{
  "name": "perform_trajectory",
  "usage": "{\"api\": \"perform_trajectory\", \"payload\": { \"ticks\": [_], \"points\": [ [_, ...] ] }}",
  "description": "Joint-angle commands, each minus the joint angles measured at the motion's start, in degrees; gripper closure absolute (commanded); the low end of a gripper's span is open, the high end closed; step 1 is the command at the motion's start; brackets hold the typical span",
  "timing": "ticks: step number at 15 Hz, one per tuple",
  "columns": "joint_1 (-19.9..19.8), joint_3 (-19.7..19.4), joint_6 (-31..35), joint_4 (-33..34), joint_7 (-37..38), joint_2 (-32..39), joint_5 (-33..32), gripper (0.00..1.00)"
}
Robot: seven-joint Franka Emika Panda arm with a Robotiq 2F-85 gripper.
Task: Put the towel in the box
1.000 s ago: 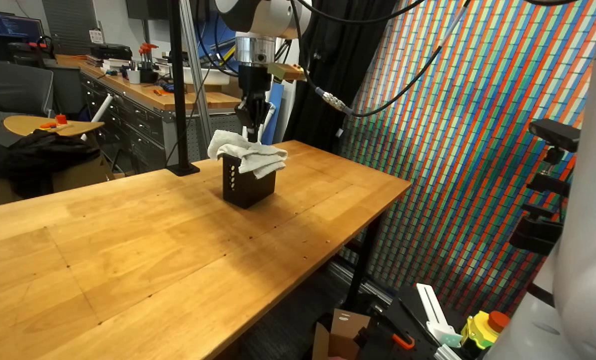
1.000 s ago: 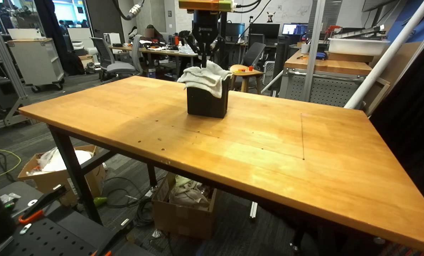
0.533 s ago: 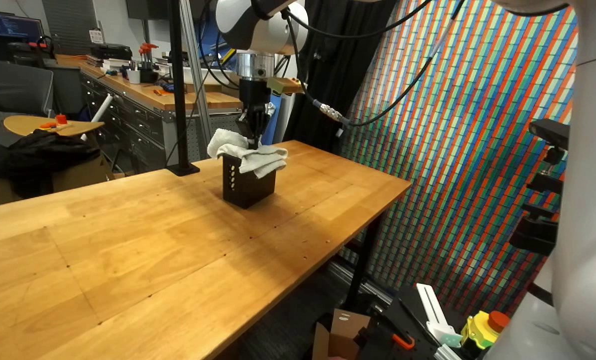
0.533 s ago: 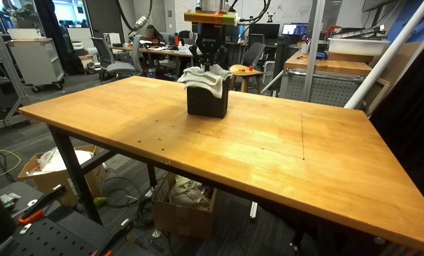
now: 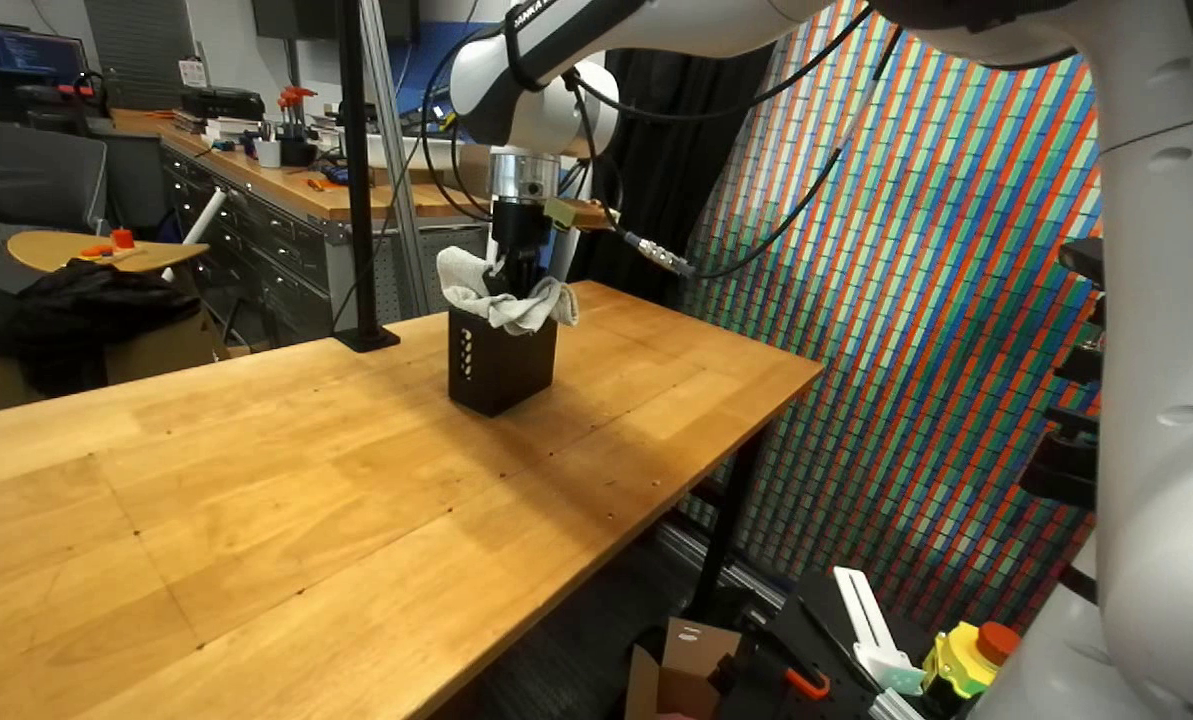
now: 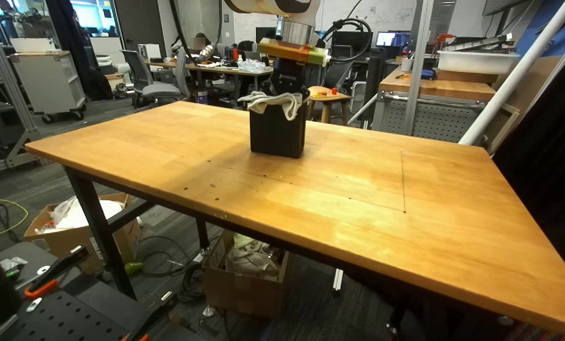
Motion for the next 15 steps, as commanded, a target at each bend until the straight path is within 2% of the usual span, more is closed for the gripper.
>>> {"api": "perform_trajectory", "payload": {
  "ticks": [1,6,15],
  "points": [
    [-2.0,0.5,-0.7,2.5,-2.3,2.5,1.9,1.0],
    [-2.5,0.3,-1.2,1.3,-2.3,-0.5,1.5,1.0],
    [-0.1,-0.4,-0.6,-1.2,-0.8,-10.3,-1.5,1.0]
  ]
}}
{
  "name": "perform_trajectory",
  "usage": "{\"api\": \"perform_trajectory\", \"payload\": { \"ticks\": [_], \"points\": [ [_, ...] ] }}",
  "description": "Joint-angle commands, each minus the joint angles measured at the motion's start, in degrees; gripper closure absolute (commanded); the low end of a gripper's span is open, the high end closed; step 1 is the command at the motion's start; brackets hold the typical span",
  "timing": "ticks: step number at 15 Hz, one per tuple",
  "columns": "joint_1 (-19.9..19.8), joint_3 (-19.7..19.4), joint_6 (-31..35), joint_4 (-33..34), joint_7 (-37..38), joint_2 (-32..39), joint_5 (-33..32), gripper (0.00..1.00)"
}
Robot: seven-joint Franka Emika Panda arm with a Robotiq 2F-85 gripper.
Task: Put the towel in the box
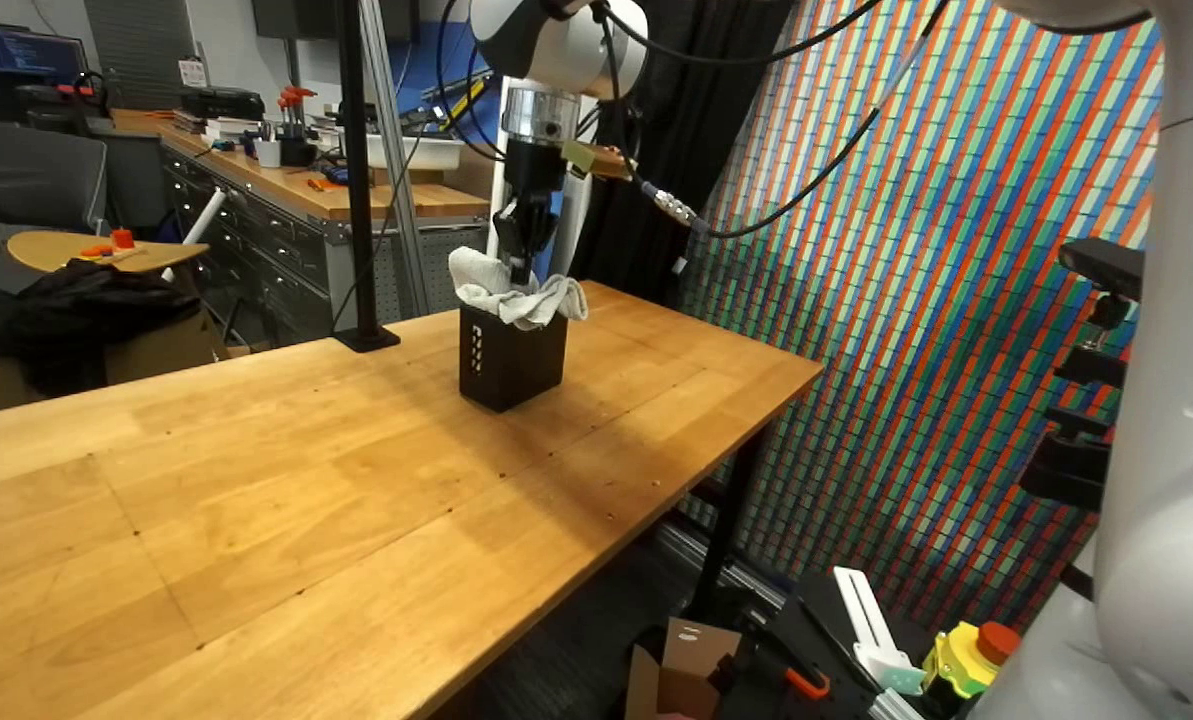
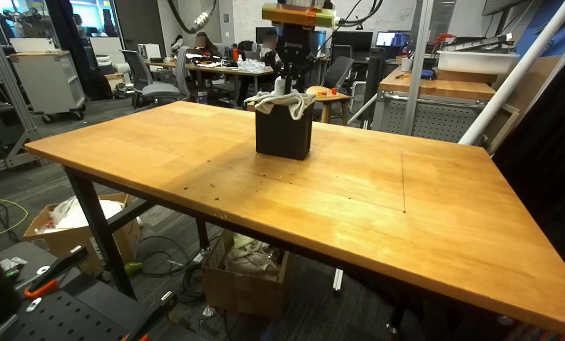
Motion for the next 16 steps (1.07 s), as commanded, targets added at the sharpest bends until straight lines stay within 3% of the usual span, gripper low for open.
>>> {"api": "perform_trajectory", "payload": {
  "ticks": [1,7,8,10,16],
  "points": [
    [1.1,-0.5,-0.5,-1.0,0.2,-4.5,-2.5,1.0],
    [3.0,-0.1,-1.8,2.8,-0.2,-4.2,-6.2,1.0],
    [3.4,0.0,-2.1,3.7,-0.2,-3.7,-6.6,0.74],
    [4.2,0.3,-2.4,5.0,-0.4,-2.9,-7.3,0.66],
    [5.2,0.8,-3.6,9.0,-1.5,0.0,-7.2,0.22]
  ]
}}
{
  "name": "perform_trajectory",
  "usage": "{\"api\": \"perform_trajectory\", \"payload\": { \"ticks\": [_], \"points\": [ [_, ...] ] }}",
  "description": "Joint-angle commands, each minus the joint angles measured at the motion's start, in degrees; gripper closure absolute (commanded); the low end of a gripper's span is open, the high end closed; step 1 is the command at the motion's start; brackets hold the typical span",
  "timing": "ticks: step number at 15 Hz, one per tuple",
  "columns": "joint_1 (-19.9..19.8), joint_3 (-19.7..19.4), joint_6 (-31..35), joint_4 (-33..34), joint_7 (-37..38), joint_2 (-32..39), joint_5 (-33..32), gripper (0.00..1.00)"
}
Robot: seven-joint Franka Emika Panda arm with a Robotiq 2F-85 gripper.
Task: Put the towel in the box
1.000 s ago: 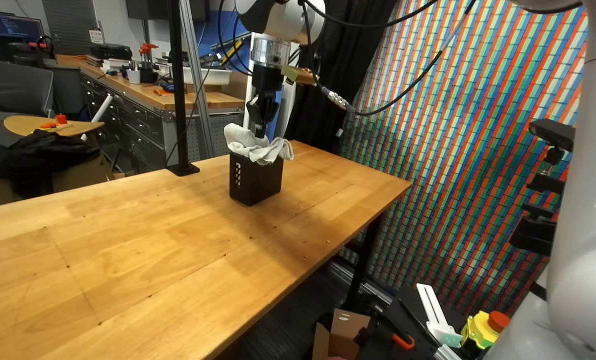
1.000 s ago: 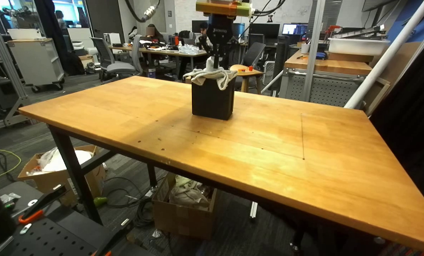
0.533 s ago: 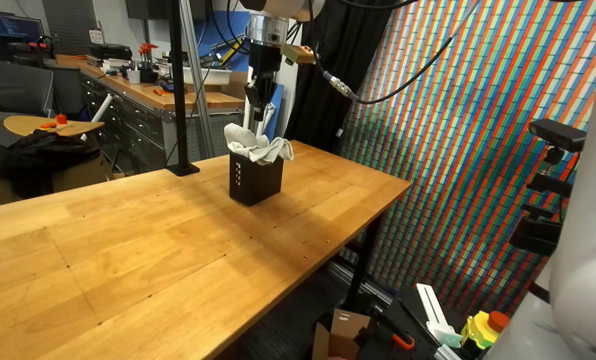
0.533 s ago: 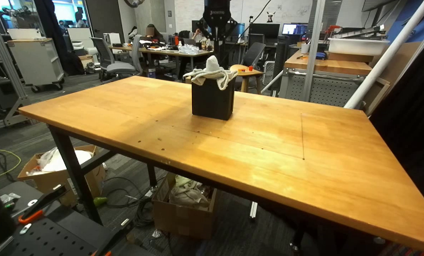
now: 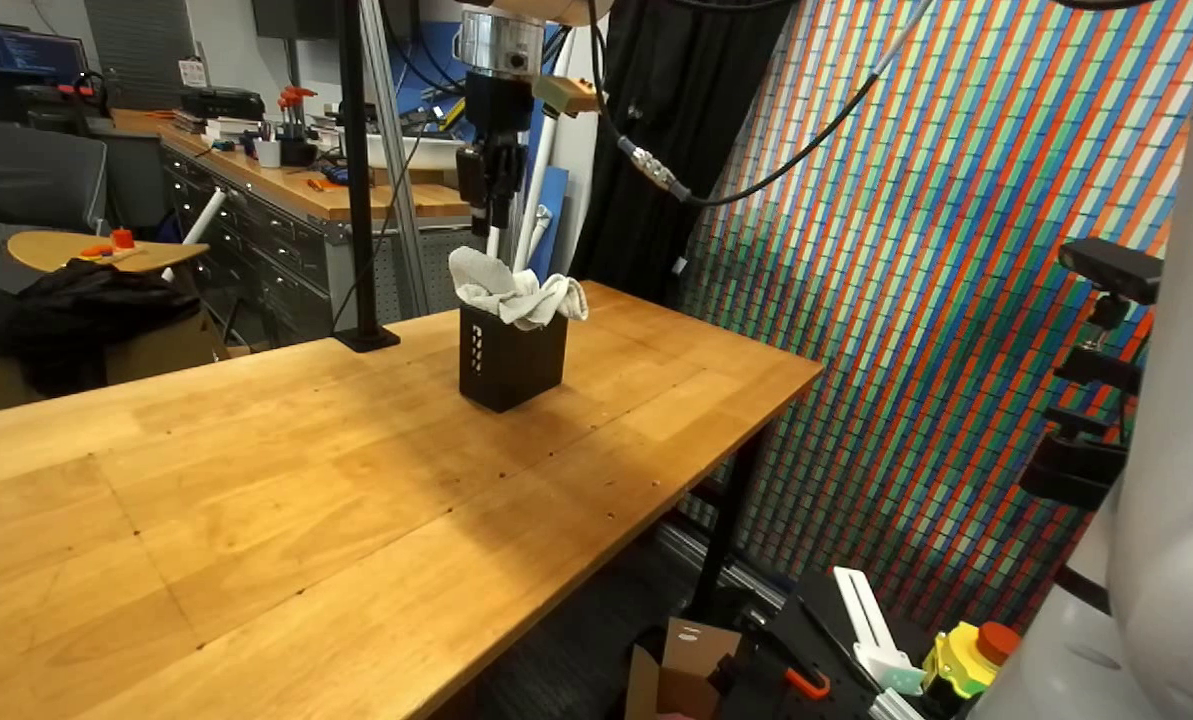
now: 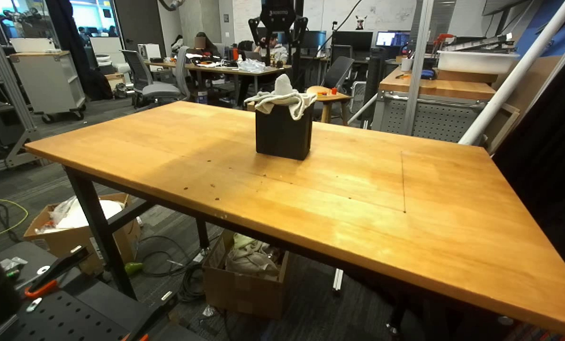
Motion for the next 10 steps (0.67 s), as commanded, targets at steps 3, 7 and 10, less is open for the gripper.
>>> {"api": "perform_trajectory", "payload": {
  "ticks": [3,7,10],
  "points": [
    [-0.3,0.3,-2.2,6.9,-2.3,4.5,-0.2,0.01],
    [-0.8,0.4,-2.4,9.6,-3.2,7.1,0.1,0.0],
    [-0.9,0.5,-3.0,11.1,-3.3,8.6,0.1,0.0]
  ]
}}
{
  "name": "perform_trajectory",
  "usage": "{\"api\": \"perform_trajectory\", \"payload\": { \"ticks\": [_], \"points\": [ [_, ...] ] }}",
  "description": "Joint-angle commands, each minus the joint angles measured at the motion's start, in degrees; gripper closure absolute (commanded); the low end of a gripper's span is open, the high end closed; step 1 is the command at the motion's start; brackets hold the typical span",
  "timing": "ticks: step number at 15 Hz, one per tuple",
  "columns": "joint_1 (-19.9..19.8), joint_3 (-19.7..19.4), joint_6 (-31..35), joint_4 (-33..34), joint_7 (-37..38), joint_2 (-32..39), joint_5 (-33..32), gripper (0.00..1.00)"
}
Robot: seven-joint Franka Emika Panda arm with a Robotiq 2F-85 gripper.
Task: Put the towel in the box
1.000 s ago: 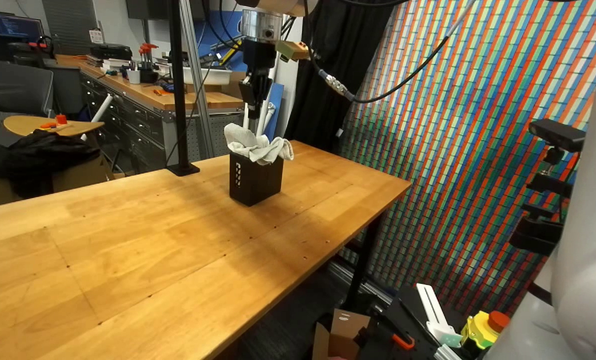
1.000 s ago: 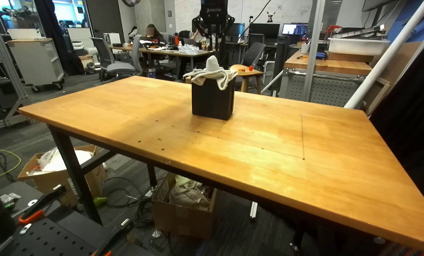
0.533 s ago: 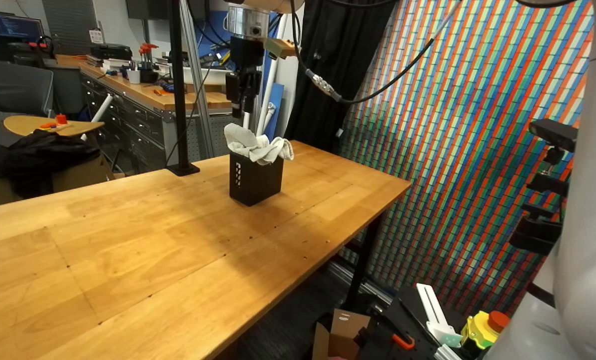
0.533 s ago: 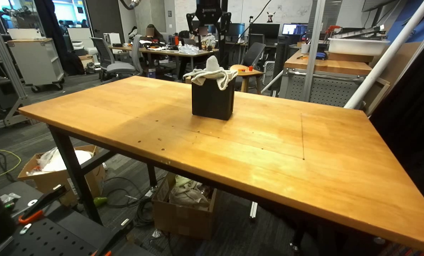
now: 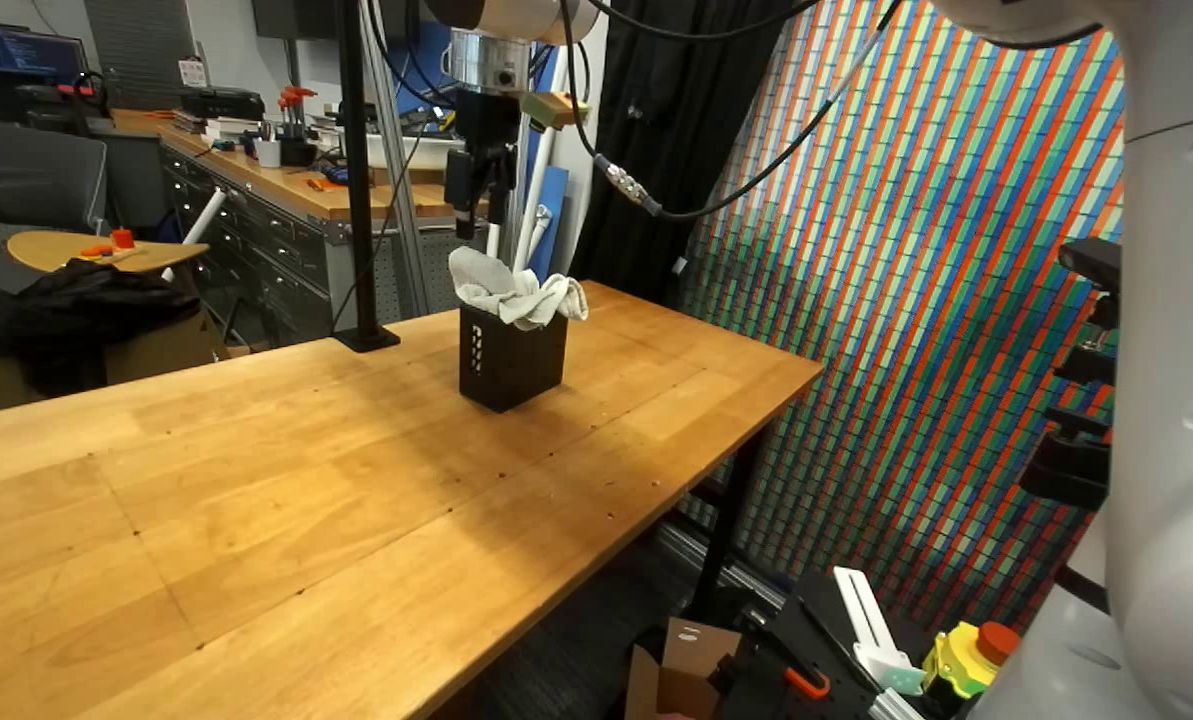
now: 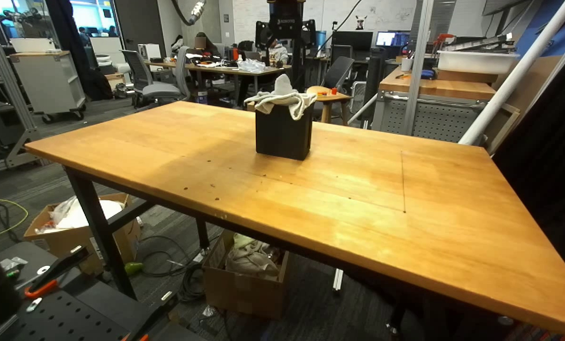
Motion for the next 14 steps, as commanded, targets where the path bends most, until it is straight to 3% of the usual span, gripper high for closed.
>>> {"api": "perform_trajectory", "payload": {
  "ticks": [1,4,5,7,14],
  "points": [
    [-0.5,0.5,-2.7,5.0,-1.2,3.0,0.1,0.01],
    [-0.7,0.6,-3.3,5.9,-1.1,4.0,0.3,0.05],
    [-0.8,0.6,-3.5,6.1,-1.1,4.3,0.4,0.12],
    [-0.9,0.6,-3.9,6.4,-1.0,4.7,0.6,0.37],
    [-1.2,0.7,-3.6,5.1,-0.7,4.3,0.9,0.9]
  ]
}}
